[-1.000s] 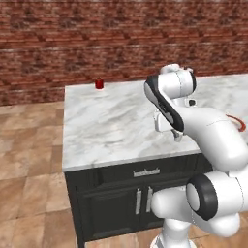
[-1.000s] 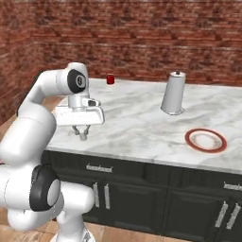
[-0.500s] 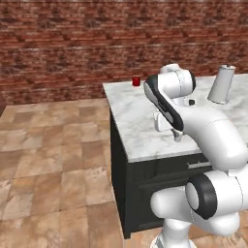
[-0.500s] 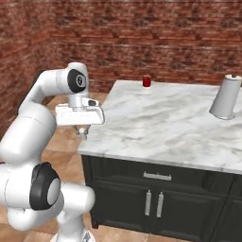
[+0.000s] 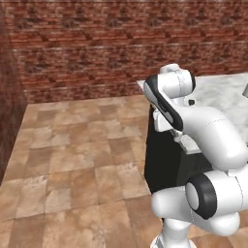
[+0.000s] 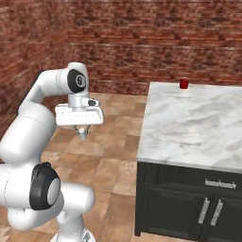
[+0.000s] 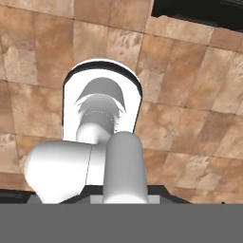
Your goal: Pick up the marshmallow and place it in the cup of hot chocolate on the dining counter.
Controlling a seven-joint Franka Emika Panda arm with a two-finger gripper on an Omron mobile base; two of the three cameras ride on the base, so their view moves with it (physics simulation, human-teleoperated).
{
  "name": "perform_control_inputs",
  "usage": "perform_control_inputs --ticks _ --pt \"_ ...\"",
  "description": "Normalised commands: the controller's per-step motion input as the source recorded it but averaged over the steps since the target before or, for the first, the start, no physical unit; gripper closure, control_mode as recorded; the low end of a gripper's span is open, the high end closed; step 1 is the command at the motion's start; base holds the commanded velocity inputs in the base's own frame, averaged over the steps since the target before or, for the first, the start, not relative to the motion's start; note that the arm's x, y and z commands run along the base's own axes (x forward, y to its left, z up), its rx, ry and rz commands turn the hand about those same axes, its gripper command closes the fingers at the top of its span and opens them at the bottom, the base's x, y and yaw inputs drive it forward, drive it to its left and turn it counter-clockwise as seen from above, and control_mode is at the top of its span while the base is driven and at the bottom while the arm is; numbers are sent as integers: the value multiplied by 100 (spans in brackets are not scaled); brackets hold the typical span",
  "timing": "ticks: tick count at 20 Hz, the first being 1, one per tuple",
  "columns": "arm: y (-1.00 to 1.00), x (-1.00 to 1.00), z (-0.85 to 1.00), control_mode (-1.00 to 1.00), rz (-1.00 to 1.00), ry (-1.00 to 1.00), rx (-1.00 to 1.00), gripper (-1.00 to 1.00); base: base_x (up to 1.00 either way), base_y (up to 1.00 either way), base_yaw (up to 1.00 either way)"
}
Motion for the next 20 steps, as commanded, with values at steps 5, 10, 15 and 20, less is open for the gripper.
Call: perform_control_inputs --ticks 5,10,15,20 --pt "0 0 0 100 0 0 0 100 5 100 -9" --pt "0 0 0 100 0 0 0 100 33 65 -10" --pt "0 0 0 100 0 0 0 100 75 0 -14" --pt "0 0 0 100 0 0 0 100 94 -5 -15"
